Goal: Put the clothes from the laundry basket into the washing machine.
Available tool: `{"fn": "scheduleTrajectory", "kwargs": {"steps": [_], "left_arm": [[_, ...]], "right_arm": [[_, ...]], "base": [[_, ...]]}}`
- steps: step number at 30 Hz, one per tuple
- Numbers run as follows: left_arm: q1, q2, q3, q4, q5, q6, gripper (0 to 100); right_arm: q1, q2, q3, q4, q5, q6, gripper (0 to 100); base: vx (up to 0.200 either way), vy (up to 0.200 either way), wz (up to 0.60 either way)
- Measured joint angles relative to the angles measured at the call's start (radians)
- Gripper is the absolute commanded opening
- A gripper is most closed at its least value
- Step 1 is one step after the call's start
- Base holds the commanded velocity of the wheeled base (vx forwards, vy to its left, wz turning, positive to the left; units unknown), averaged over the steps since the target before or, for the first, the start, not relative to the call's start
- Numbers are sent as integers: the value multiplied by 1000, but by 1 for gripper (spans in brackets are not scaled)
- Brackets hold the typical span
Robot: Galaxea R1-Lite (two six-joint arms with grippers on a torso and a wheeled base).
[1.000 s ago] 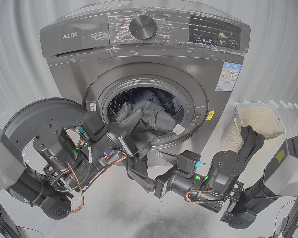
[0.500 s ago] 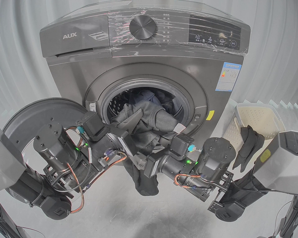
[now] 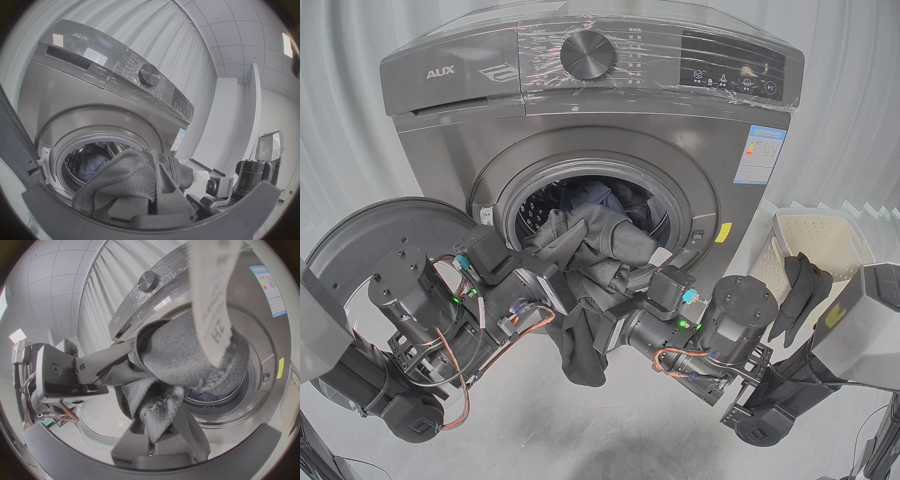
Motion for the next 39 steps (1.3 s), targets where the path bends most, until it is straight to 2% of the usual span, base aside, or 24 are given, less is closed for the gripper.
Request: {"fn": "scheduleTrajectory", "kwargs": {"steps": [1, 13, 32, 36, 39], "left_arm": [[2, 0, 0, 0, 0, -4, 100], [73, 10, -15, 0, 0, -19, 100], [89, 21, 11, 2, -5, -19, 100], [99, 32, 30, 2, -10, -18, 100], [108, 51, 49, 1, -11, -17, 100]], "right_arm": [[0, -4, 6, 0, 0, 0, 0], [-32, -119, 124, 20, 0, -3, 0], [-57, -191, 148, 30, 7, -10, 0], [-57, -226, 183, 30, 21, -13, 0], [-57, -256, 215, 28, 51, -14, 0]], "base": [[0, 0, 0], [0, 0, 0], [0, 0, 0], [0, 0, 0], [0, 0, 0]]}}
